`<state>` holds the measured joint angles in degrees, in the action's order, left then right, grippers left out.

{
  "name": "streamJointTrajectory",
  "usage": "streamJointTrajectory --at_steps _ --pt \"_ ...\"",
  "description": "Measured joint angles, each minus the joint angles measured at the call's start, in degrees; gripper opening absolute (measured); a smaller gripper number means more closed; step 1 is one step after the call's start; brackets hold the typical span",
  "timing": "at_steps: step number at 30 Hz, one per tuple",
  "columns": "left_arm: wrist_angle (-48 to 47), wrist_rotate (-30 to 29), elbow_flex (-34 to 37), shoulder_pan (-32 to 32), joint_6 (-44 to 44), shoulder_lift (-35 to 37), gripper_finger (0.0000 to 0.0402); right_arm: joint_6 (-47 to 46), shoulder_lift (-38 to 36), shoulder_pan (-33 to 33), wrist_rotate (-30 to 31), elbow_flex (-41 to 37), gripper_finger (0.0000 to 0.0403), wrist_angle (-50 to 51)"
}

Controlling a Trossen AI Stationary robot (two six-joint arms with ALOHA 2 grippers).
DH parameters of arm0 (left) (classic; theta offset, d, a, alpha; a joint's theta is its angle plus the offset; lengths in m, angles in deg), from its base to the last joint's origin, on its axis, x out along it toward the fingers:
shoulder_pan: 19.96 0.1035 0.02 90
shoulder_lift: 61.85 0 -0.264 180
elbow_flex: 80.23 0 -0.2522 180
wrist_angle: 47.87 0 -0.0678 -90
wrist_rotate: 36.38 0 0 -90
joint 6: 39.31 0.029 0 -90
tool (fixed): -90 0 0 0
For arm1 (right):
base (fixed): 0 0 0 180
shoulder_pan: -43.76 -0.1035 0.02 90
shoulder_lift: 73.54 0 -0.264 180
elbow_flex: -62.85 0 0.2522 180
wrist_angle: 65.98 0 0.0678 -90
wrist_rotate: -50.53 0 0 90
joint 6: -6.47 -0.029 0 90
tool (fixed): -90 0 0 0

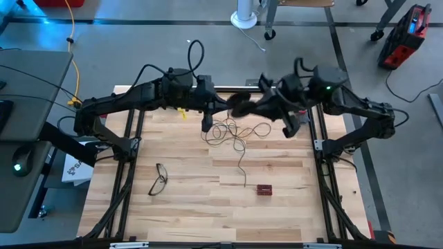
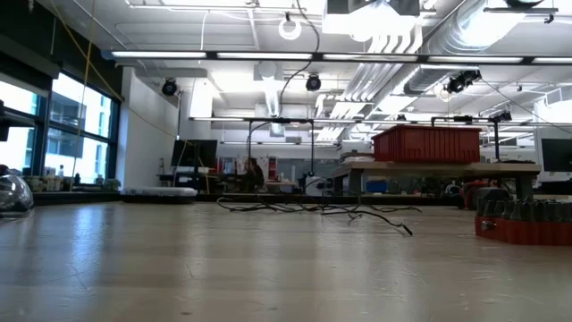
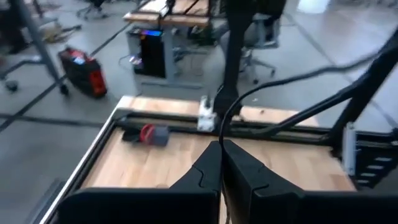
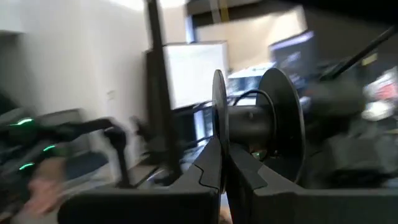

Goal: Coil cords
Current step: Coil the black wire into the spool

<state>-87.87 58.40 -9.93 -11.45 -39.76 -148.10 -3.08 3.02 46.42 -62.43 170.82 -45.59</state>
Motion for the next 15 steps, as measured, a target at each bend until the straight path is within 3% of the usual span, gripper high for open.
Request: streamJointTrajectory --at_steps 10,15 --pt "0.01 3.54 -0.99 0.26 1.18 -0.59 0.0000 -1.95 5.16 -2.06 -3.50 -0.04 0.0000 -2.11" --pt "-0.07 3.51 -1.54 0.84 2.29 -0.35 0.0000 -6.05 8.55 -2.06 -8.25 -0.09 0.0000 -2.76"
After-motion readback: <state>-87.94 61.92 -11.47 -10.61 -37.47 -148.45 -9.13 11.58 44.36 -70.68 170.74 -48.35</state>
